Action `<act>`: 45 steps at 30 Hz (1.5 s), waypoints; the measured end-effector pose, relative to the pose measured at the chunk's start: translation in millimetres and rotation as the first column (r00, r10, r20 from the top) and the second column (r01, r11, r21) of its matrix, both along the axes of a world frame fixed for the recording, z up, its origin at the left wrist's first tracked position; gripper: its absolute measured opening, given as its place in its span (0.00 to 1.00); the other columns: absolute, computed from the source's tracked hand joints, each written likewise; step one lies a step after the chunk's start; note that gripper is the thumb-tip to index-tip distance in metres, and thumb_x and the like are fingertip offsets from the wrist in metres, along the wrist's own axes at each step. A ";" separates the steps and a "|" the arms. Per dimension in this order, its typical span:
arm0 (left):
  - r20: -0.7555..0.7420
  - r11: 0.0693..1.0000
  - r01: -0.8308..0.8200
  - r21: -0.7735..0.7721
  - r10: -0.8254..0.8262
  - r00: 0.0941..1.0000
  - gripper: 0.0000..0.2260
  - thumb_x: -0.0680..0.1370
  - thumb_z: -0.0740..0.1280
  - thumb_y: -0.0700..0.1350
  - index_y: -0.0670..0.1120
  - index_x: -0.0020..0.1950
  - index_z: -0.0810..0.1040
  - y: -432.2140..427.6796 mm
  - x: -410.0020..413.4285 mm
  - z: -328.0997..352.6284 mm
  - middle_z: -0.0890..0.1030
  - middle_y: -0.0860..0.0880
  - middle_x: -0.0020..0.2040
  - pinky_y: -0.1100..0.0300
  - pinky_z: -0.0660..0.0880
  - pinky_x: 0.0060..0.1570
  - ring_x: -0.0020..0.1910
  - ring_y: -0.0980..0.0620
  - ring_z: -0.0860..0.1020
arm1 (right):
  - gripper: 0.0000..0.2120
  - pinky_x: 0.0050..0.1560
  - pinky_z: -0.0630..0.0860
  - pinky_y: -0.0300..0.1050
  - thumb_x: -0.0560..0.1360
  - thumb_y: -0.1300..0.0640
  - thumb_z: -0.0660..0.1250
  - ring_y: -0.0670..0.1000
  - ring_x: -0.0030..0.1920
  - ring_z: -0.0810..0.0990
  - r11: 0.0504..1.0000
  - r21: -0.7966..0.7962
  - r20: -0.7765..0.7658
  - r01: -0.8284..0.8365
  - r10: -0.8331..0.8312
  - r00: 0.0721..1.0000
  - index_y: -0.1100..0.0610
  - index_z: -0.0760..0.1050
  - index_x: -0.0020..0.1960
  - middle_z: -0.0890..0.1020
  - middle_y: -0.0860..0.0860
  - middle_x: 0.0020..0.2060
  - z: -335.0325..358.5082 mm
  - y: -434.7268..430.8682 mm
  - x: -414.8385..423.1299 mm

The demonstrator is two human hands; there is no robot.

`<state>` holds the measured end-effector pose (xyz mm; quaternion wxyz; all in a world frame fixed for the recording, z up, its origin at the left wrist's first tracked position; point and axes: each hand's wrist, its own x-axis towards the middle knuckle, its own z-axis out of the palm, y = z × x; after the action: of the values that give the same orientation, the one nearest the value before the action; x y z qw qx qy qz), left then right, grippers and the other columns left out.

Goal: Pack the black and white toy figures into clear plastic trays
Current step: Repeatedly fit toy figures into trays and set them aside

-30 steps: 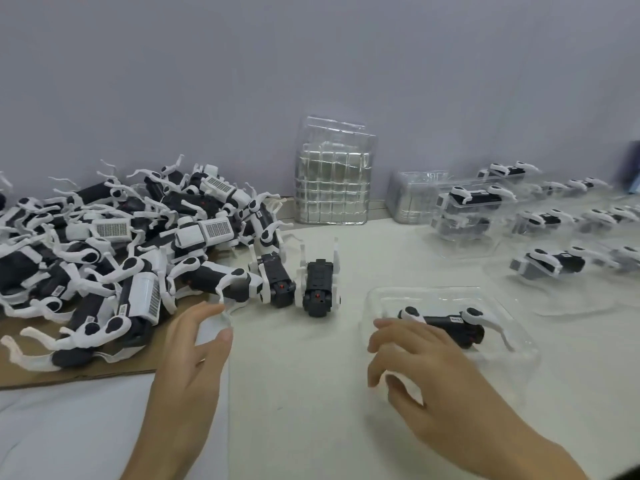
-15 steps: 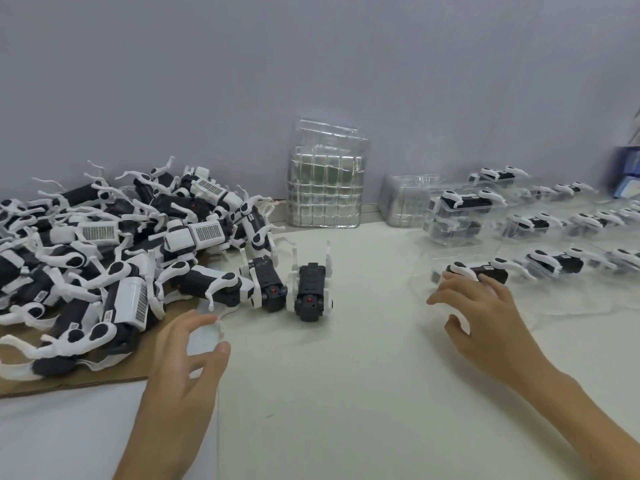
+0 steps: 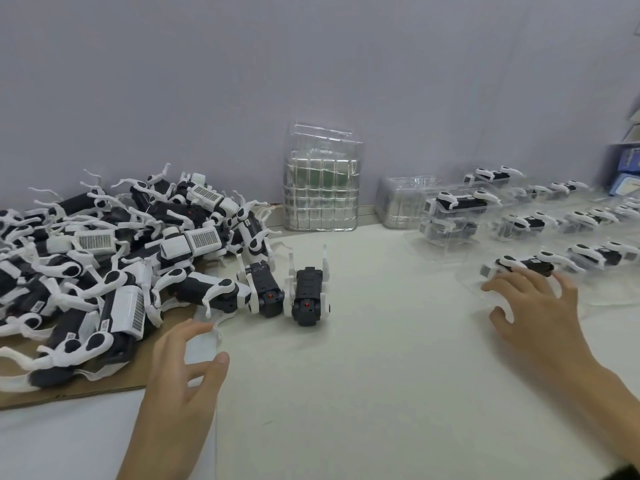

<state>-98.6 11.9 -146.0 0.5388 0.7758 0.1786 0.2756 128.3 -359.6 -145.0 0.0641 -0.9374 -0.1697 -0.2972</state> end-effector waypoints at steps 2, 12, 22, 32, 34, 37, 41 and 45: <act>0.004 1.000 -0.004 0.002 0.004 1.000 0.13 0.70 0.64 0.55 0.73 0.50 0.72 0.5 0.1 0.1 0.67 0.60 0.64 0.44 0.78 0.54 0.48 0.55 0.83 | 0.18 0.69 0.53 0.60 0.63 0.69 0.77 0.61 0.62 0.79 1.000 0.007 -0.024 0.029 -0.029 0.999 0.58 0.82 0.51 0.84 0.56 0.52 1.5 -1.6 3.0; 0.004 0.999 -0.013 0.043 0.013 1.000 0.16 0.78 0.67 0.40 0.61 0.56 0.73 2.3 3.8 -9.9 0.69 0.63 0.59 0.52 0.76 0.45 0.47 0.51 0.83 | 0.15 0.71 0.54 0.60 0.69 0.68 0.73 0.59 0.65 0.76 0.992 0.121 -0.088 -0.018 0.029 0.996 0.56 0.81 0.52 0.82 0.54 0.56 9.9 9.5 -3.8; -0.048 0.991 0.009 0.133 -0.003 0.999 0.18 0.77 0.69 0.36 0.58 0.56 0.73 -0.2 3.7 -7.3 0.72 0.59 0.58 0.59 0.77 0.40 0.41 0.60 0.81 | 0.31 0.63 0.69 0.39 0.73 0.49 0.72 0.39 0.67 0.68 0.790 0.224 -0.363 -0.571 0.611 0.703 0.40 0.65 0.72 0.64 0.35 0.70 23.3 137.0 -40.7; -0.055 0.914 0.127 0.385 -0.114 0.992 0.19 0.76 0.69 0.37 0.60 0.55 0.74 6.7 1.1 -14.5 0.74 0.60 0.61 0.68 0.75 0.40 0.48 0.62 0.79 | 0.17 0.64 0.67 0.33 0.79 0.54 0.68 0.41 0.67 0.72 0.703 0.604 -0.402 -0.375 0.675 0.619 0.47 0.77 0.67 0.69 0.41 0.69 -4.5 206.8 -38.0; -0.082 0.857 0.186 0.481 -0.167 0.982 0.15 0.75 0.67 0.44 0.63 0.55 0.73 3.1 -0.3 -9.0 0.72 0.63 0.62 0.72 0.74 0.41 0.49 0.65 0.79 | 0.14 0.57 0.68 0.26 0.79 0.58 0.68 0.40 0.64 0.75 0.611 0.740 -0.348 -0.280 0.705 0.617 0.48 0.80 0.63 0.73 0.42 0.65 -2.2 199.1 -35.2; -0.183 0.665 0.285 0.690 -0.221 0.958 0.11 0.70 0.62 0.51 0.62 0.52 0.75 -4.8 6.8 11.9 0.75 0.63 0.59 0.73 0.72 0.31 0.38 0.66 0.78 | 0.13 0.51 0.77 0.34 0.79 0.60 0.68 0.44 0.52 0.82 0.504 0.849 -0.307 -0.160 0.716 0.627 0.43 0.81 0.57 0.74 0.43 0.63 1.3 189.3 -28.8; -0.171 0.488 0.282 0.826 -0.260 0.950 0.08 0.73 0.61 0.51 0.60 0.47 0.79 -3.8 50.7 57.0 0.79 0.65 0.50 0.66 0.77 0.35 0.42 0.63 0.79 | 0.13 0.60 0.77 0.48 0.77 0.59 0.70 0.48 0.58 0.80 0.539 0.836 -0.330 -0.101 0.641 0.693 0.40 0.82 0.52 0.73 0.43 0.64 -4.7 190.4 -19.3; -0.162 0.300 0.194 0.934 -0.128 0.978 0.09 0.79 0.64 0.49 0.57 0.58 0.77 13.1 143.9 105.0 0.79 0.60 0.55 0.61 0.72 0.53 0.55 0.58 0.76 | 0.15 0.56 0.77 0.42 0.73 0.59 0.74 0.30 0.57 0.74 0.585 0.786 -0.235 -0.203 0.585 0.776 0.37 0.82 0.44 0.75 0.40 0.63 -18.1 200.9 -20.4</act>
<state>45.3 25.0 -41.0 0.0040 0.9649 -0.0792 0.2505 107.9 -158.7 -163.1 0.5333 -0.8107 -0.2286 -0.0785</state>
